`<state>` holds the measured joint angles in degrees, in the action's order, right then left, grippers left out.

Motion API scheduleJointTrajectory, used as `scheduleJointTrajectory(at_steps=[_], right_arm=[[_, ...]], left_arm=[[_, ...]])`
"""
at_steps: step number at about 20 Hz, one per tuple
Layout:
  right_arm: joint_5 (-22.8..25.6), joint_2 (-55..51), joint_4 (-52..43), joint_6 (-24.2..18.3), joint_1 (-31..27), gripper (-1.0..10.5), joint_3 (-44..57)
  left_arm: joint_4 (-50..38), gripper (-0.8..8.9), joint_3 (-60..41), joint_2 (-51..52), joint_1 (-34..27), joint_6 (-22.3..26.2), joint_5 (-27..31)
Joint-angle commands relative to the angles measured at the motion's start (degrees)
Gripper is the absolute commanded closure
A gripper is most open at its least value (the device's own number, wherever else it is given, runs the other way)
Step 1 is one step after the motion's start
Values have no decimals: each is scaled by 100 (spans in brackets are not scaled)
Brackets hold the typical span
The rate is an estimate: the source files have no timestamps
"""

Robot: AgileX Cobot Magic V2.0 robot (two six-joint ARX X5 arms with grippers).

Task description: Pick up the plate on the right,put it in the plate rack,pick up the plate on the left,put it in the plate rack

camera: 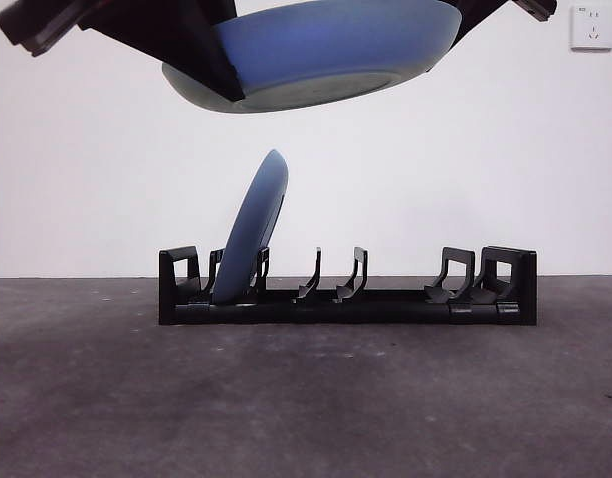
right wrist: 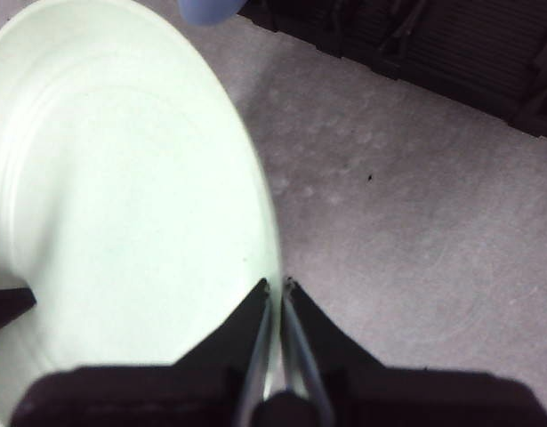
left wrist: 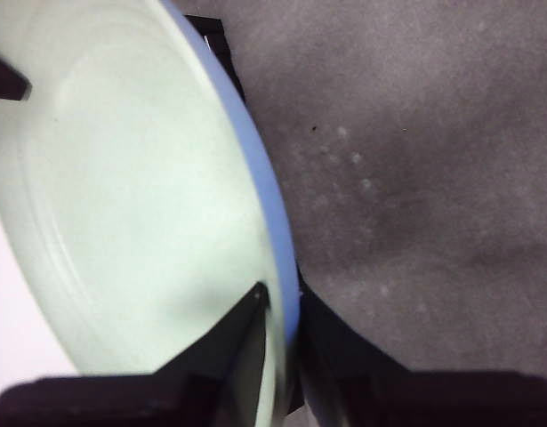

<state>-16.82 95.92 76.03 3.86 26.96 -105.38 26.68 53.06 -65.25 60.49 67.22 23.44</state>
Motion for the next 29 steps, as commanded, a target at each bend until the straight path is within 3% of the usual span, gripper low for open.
scheduleJointTrajectory(at_steps=[1, 6, 10, 12, 16, 19, 23, 25, 29], right_arm=[[-264, -22, -133, -151, 72, 959, 9], [-146, -22, -216, -151, 68, 924, 0], [77, -28, -203, -149, -4, 689, -181], [77, -31, -192, -146, -9, 623, -348], [212, -31, -118, -149, -9, 624, -789], [577, -46, -22, -146, -9, 624, -1200], [1283, -116, 208, -103, -9, 625, -1851], [1672, -308, 264, -81, -9, 626, -2234], [1690, -977, 271, 11, -7, 627, -2400]], left_arm=[[87, 820, -33, -76, 37, -120, -90], [87, 820, -33, -74, 35, -284, -87], [74, 820, -33, -72, 37, -389, -94], [48, 820, -33, -72, 37, -457, -138], [-68, 820, -33, -72, 35, -710, -282], [-219, 820, -33, -72, 35, -1102, -514], [-723, 820, -33, -72, 7, -2127, -1161], [-1515, 820, -33, -74, -111, -3139, -1779], [-3287, 820, -33, -144, -640, -5027, -2446]])
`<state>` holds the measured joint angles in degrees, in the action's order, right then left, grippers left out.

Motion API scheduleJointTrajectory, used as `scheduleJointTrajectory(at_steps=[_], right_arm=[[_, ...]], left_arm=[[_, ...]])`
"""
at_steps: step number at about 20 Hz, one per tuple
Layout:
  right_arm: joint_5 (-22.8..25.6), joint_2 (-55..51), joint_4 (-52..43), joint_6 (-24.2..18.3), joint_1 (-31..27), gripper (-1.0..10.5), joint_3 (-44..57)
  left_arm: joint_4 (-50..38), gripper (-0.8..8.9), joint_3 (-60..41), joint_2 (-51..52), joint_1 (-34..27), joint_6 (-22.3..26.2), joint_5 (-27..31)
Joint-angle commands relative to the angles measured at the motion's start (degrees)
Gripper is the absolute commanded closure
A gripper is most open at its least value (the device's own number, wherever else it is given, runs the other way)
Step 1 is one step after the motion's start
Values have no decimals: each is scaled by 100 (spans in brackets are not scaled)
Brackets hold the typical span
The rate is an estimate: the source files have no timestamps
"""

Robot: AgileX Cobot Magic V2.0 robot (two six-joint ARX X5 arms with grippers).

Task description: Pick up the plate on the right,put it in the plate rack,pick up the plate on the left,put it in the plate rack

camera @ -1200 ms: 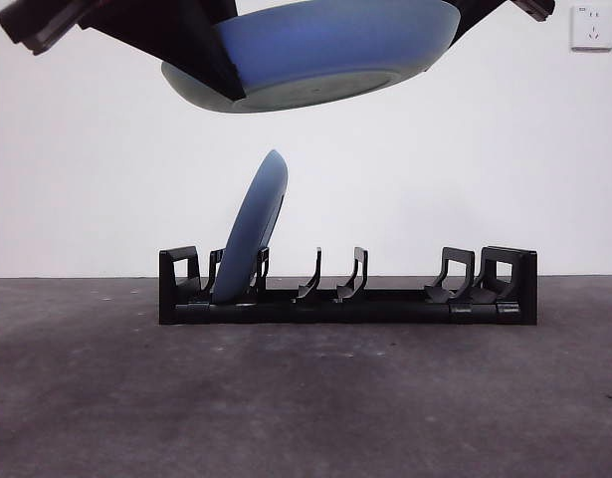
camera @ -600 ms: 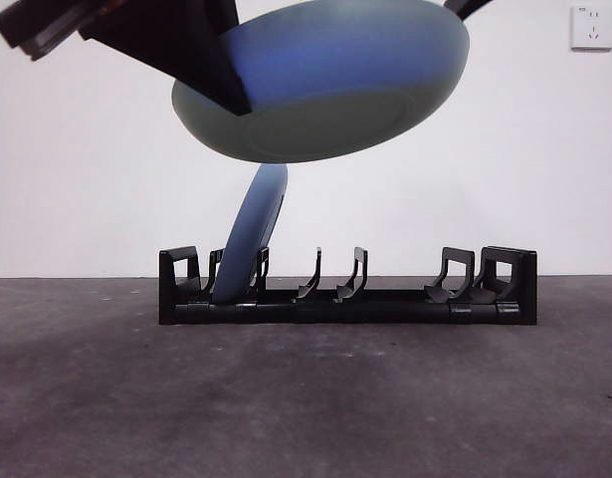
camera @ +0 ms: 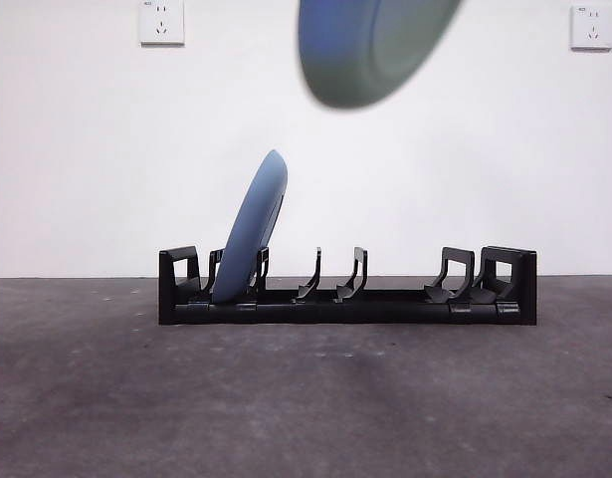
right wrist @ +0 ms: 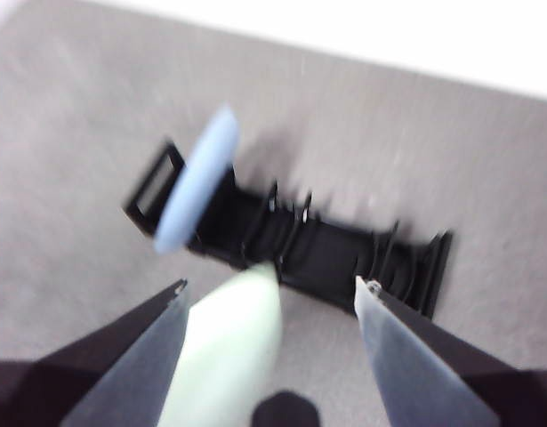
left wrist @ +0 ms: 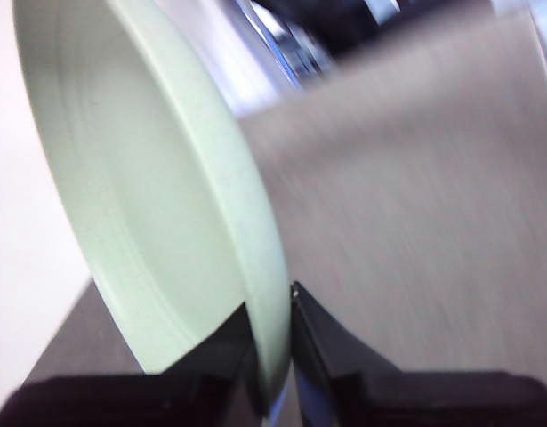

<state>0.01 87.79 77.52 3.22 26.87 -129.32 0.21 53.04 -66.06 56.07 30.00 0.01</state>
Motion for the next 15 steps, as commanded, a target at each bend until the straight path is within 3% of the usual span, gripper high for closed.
scheduleJointTrajectory(at_steps=[1, 4, 7, 10, 15], right_arm=[[4, -319, 127, 90, 7, 627, -4], [-98, -787, 140, 114, 17, 628, -2], [-616, -1095, 144, 168, 17, 631, 20], [-1025, -1270, 146, 179, 17, 631, 28], [-1381, -1475, 151, 223, 17, 631, 61]], left_arm=[[-946, 820, -31, -111, -363, -1631, -212], [-1648, 820, -31, -457, -817, -2428, -459], [-2192, 820, -31, -942, -1001, -2863, -450], [-2490, 820, 105, -1414, -1064, -3042, -380], [-2214, 820, 839, -2212, -1067, -3018, 181]])
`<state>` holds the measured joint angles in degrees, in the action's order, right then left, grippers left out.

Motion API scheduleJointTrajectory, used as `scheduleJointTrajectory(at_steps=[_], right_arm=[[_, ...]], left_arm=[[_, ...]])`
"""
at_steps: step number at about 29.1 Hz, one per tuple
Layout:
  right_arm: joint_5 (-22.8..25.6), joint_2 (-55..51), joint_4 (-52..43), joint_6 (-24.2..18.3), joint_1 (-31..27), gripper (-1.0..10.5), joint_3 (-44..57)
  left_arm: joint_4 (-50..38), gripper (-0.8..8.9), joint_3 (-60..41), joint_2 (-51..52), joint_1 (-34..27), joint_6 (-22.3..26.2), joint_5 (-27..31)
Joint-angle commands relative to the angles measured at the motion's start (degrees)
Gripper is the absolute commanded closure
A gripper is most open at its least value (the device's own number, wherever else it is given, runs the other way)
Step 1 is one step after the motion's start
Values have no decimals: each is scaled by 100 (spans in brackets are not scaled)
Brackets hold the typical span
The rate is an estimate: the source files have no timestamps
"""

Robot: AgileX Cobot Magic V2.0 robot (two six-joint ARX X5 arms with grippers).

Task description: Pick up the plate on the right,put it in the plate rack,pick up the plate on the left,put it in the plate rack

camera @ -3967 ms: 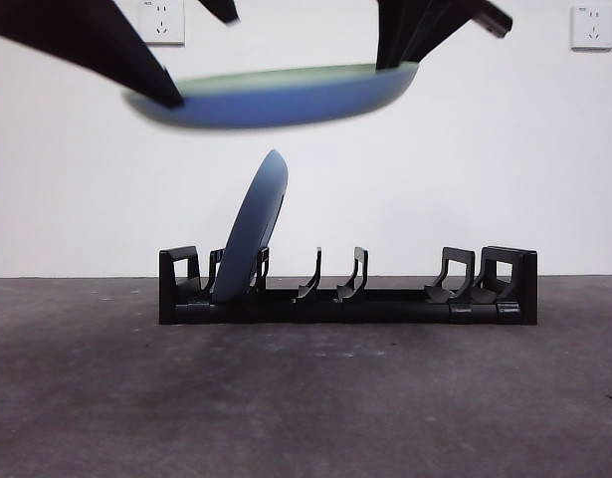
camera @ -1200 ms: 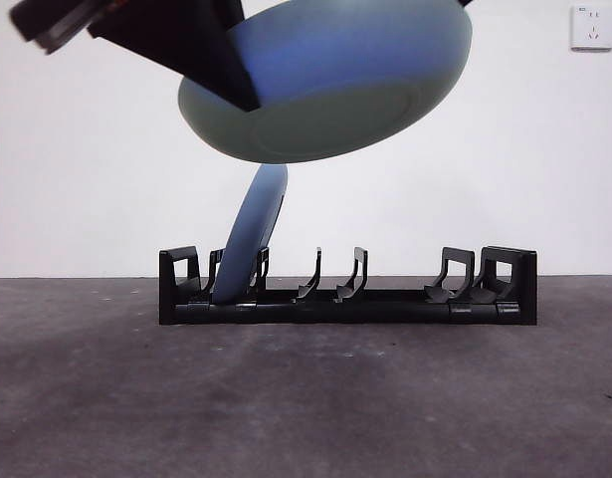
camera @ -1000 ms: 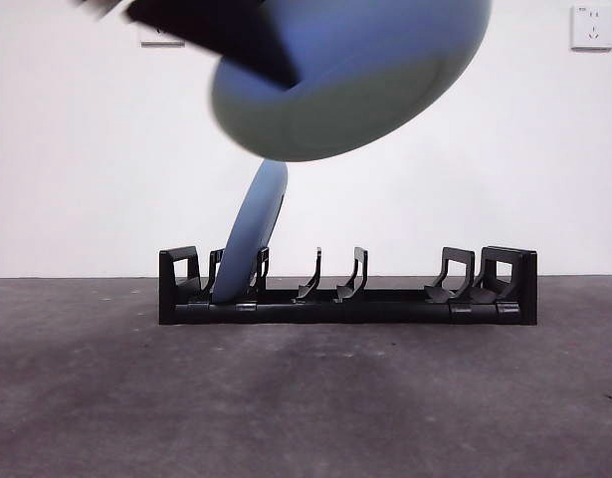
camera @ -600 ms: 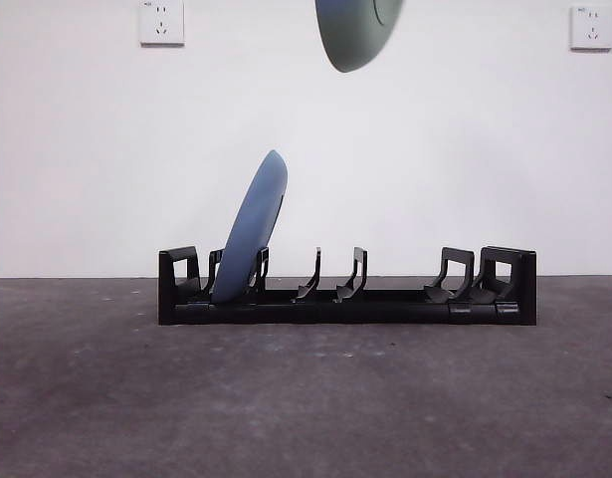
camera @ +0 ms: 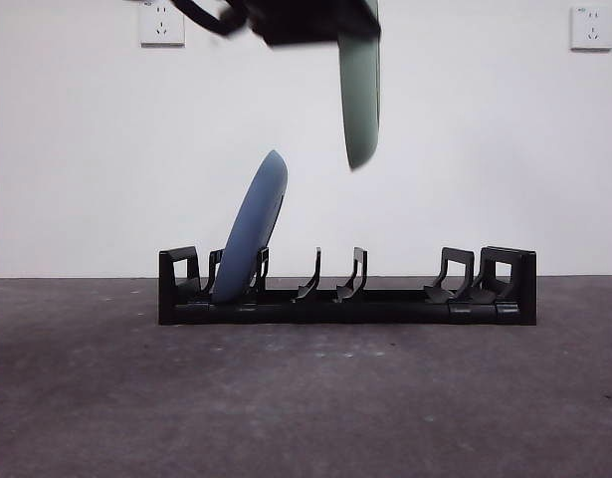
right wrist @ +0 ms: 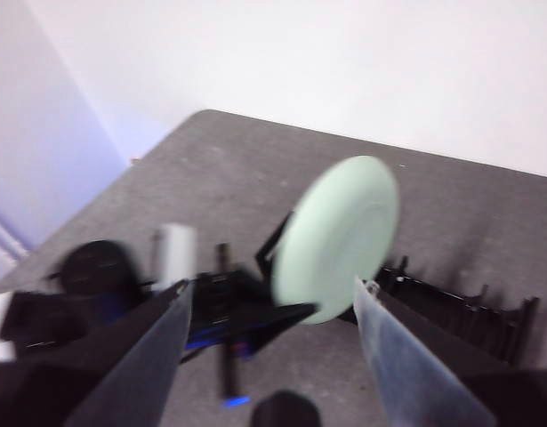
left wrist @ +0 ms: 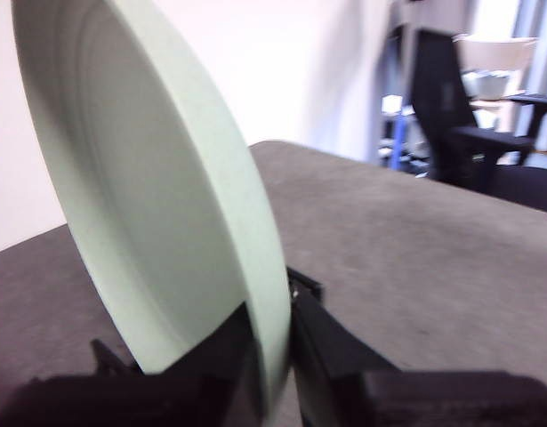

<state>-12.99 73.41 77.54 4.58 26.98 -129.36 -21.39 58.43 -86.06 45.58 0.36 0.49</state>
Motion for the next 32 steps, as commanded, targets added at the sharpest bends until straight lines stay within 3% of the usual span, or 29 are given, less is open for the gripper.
scheduleJointTrajectory(at_steps=[1, 8, 18, 32], right_arm=[[-120, -83, 149, 90, 7, 631, 96], [-59, -501, 149, 105, 4, 631, 671], [258, -955, 149, 35, 4, 631, 1829], [337, -1220, 146, 33, 4, 631, 2352]], left_arm=[[-31, 820, 428, -330, -17, -52, 166], [361, 820, 1119, -933, -17, -11, 658], [402, 820, 1123, -1530, -35, -13, 715], [551, 820, 1123, -1880, -271, 4, 649]])
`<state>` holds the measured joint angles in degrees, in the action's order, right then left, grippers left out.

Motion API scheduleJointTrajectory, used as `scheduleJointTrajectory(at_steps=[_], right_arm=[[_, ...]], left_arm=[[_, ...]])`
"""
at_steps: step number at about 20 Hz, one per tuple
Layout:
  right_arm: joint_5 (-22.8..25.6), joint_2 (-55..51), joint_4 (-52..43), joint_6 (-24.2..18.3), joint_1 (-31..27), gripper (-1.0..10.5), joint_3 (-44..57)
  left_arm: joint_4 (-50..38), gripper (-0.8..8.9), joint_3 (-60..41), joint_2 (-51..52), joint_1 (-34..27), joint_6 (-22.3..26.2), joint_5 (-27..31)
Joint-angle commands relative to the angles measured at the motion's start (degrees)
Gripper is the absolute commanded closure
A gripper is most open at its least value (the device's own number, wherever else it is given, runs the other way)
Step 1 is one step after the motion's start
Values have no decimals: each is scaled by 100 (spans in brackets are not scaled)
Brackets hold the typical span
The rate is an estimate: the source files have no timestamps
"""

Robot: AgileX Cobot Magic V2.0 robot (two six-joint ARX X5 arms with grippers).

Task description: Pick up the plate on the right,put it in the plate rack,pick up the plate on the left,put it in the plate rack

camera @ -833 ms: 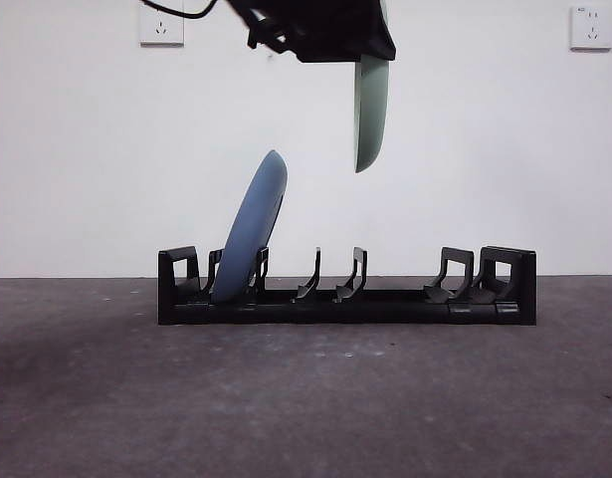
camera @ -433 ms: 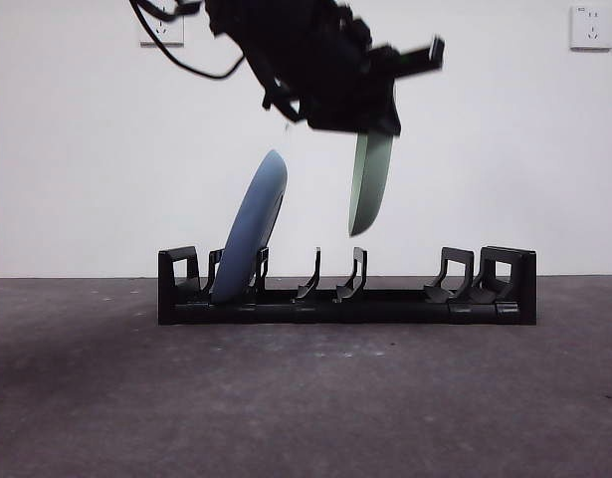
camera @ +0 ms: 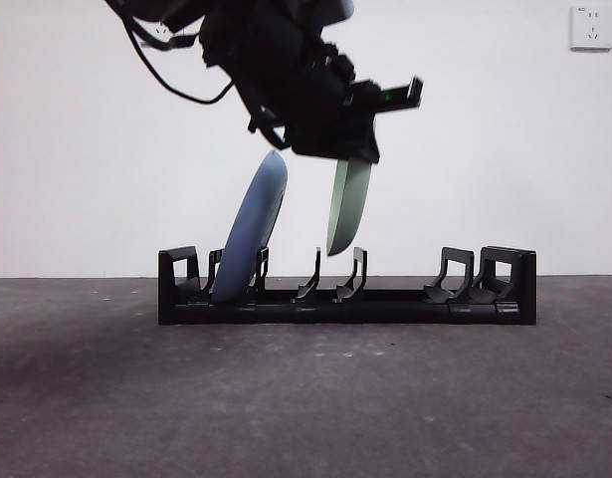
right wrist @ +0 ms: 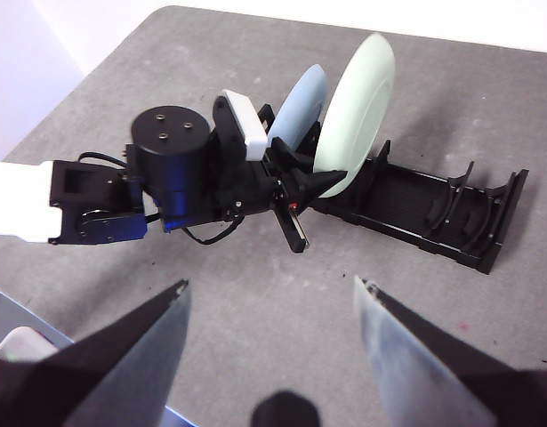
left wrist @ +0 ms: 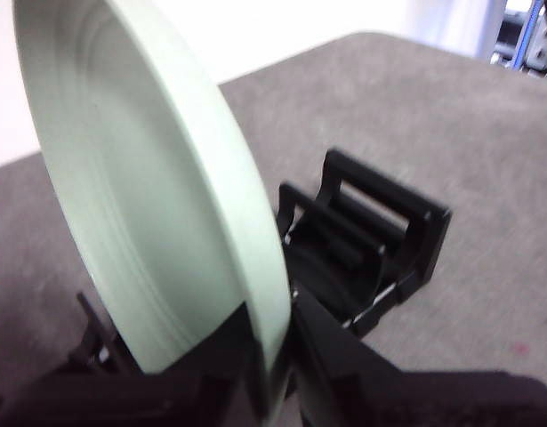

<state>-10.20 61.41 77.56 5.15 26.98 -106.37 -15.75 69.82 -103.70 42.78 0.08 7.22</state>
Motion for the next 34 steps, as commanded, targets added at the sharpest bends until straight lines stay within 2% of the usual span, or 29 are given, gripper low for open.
scheduleJointTrajectory(at_steps=[1, 7, 14, 21, 23, 26, 34], right_arm=[[87, -20, 144, -22, 4, 631, 52], [101, -20, 144, -22, 4, 631, 52], [98, -20, 144, -20, 4, 631, 52], [74, -20, 144, -17, 4, 631, 52], [74, -20, 146, -17, 4, 631, 52], [74, -20, 144, -17, 4, 631, 52], [76, -20, 146, -24, 4, 631, 52]], left_arm=[[-13, 820, -15, -136, 11, 66, -35], [133, 820, -15, -155, -94, 68, -15], [442, 820, -15, -262, -179, 358, -13], [748, 812, -15, -326, -199, 358, -74], [750, 772, -15, -326, -199, 356, -240], [702, 617, -15, -323, -186, 332, -315], [675, 616, 4, -35, -142, 271, -321]])
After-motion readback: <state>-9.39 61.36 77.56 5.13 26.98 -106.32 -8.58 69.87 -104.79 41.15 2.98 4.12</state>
